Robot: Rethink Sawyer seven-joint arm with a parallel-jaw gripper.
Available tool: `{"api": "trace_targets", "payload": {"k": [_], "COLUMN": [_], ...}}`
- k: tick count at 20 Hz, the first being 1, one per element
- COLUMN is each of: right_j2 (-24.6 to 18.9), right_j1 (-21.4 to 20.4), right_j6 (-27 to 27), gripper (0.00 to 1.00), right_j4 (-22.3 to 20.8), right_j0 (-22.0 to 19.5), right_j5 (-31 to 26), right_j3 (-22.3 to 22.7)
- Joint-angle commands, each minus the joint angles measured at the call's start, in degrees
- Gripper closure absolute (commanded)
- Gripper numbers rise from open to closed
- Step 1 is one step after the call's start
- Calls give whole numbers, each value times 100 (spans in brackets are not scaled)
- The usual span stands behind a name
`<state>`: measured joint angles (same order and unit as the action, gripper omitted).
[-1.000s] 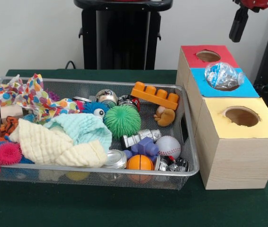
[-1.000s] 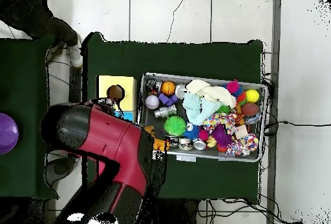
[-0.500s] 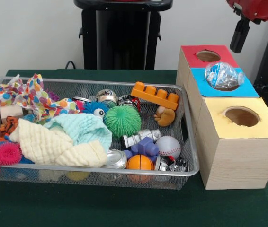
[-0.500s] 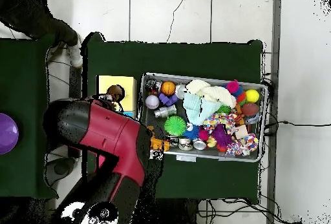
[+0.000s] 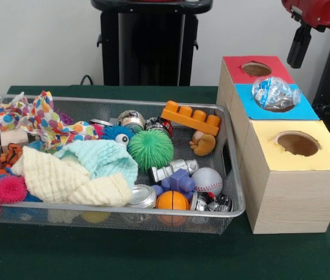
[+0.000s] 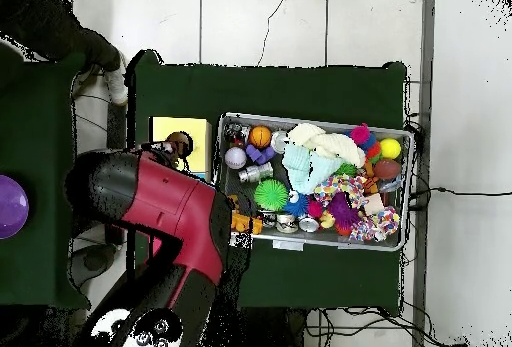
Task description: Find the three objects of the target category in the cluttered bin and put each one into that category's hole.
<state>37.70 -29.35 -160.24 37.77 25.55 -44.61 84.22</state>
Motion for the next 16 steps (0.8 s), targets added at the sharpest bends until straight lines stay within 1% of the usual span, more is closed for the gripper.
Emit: {"api": "trace_targets", "payload": {"k": [1, 11, 13, 16], "right_j2": [-879, -968, -979, -808], "right_j1": [305, 377, 368, 360], "right_j6": [-1117, -1055, -1064, -1230], "gripper": [100, 100, 100, 100], "right_j4": [258, 307, 313, 194], "right_j0": [-157, -169, -186, -129], "right_j5": [511, 713, 613, 129], "right_j3": [271, 434, 411, 228]}}
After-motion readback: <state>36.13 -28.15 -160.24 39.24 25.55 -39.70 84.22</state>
